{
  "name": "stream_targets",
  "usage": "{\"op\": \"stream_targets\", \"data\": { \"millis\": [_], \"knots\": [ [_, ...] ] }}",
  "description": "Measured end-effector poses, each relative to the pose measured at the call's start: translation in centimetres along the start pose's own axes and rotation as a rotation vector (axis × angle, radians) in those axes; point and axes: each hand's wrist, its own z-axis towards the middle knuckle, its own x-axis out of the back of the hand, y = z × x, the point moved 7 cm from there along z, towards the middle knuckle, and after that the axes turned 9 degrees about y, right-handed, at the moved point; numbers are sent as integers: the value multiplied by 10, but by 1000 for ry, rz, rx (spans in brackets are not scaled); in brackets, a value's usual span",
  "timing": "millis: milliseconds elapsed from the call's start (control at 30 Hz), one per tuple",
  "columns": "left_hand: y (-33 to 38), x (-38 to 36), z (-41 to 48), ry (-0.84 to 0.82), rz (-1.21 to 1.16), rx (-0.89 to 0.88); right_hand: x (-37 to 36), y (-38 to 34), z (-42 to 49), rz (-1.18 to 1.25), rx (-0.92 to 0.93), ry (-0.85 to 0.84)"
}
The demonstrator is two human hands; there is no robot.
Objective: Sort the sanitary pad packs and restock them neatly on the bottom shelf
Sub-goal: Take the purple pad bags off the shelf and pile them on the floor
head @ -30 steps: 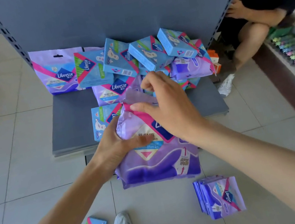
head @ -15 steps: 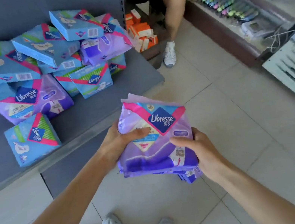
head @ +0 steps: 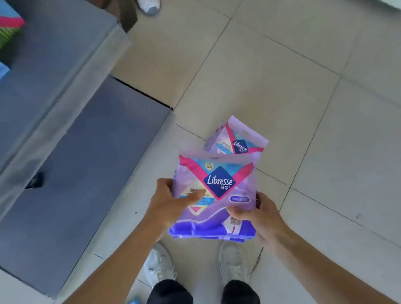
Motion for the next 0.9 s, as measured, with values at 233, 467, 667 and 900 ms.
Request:
{"op": "stream_targets", "data": {
  "millis": [233, 467, 667, 900],
  "knots": [
    [-62, -61, 74, -140, 241, -44, 10, 111, 71, 133, -211, 95],
    [-128, -97, 153, -134, 426, -65, -10, 196, 148, 305, -341, 176],
    [-161, -120, 197, -97, 381, -40, -13, 233, 201, 357, -303, 259],
    [-159, -125, 244, -31, 423, -68, -34, 234, 250, 374, -278, 228]
  ]
}}
